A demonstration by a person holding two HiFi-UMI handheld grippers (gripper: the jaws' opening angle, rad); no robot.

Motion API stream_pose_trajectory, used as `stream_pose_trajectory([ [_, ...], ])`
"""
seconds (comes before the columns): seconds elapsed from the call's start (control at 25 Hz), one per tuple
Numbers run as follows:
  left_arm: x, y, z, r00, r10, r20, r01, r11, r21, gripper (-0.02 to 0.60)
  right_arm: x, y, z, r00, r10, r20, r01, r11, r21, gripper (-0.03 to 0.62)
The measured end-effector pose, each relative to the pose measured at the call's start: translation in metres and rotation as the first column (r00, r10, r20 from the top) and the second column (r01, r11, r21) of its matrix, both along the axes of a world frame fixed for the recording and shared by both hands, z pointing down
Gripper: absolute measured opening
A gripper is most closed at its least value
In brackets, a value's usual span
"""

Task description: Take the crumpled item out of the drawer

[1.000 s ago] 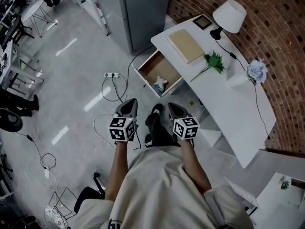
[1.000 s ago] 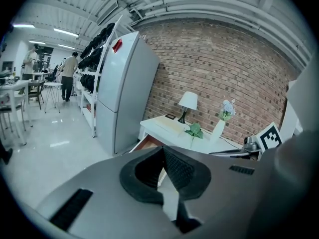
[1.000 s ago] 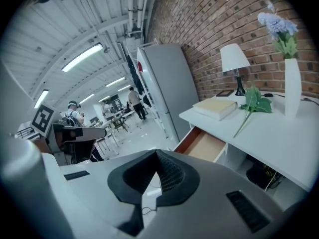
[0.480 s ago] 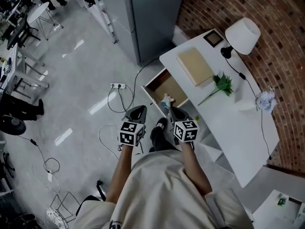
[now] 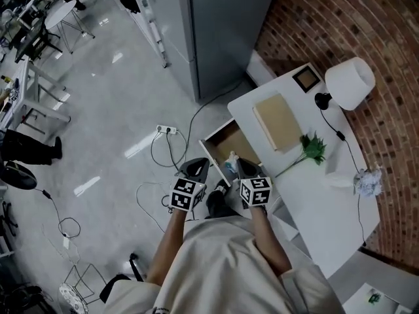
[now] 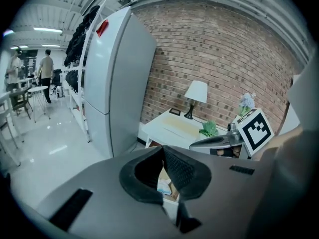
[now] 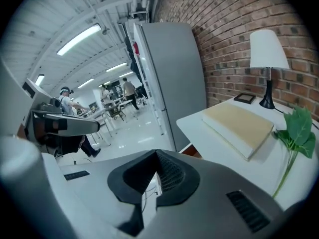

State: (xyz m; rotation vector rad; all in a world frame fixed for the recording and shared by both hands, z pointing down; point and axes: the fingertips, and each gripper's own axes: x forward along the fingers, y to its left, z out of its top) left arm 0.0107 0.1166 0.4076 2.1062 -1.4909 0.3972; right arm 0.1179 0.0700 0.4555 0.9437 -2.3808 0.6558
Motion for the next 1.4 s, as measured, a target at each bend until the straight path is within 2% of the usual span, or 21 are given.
stream_pose_trajectory([
  [0.36,-0.01,-0.041,0.013,0.999,-0.034,-0.041,0.034,0.999,-0.006,0.017,-0.027,-0.034,0.036,0.995,-0.093,-0.041,0.091,0.994,-0.053,0.023],
  [0.56,-0.002,-0.047,0.03,0.999,-0.007,-0.05,0.004,0.999,-0.044,0.017,-0.025,-0.03,0.078,0.981,-0.164,-0.103,0.153,0.982,-0.107,0.023],
  [0.8,0.009,-0.042,0.054,0.993,0.013,-0.121,-0.025,0.995,-0.094,0.017,-0.007,-0.039,0.107,0.973,-0.158,-0.168,0.132,0.979,-0.156,0.023],
  [1.0,0.014,-0.043,0.068,0.985,0.025,-0.172,-0.043,0.993,-0.105,0.017,0.01,-0.04,0.124,0.962,-0.16,-0.222,0.123,0.977,-0.173,0.023],
  [1.16,0.012,-0.046,0.09,0.983,0.072,-0.169,-0.092,0.989,-0.118,0.017,0.019,-0.04,0.142,0.951,-0.158,-0.267,0.109,0.976,-0.19,0.025],
  [1.4,0.018,-0.048,0.129,0.976,0.166,-0.144,-0.186,0.973,-0.135,0.017,0.046,-0.029,0.181,0.946,-0.089,-0.312,0.014,0.972,-0.235,0.023],
])
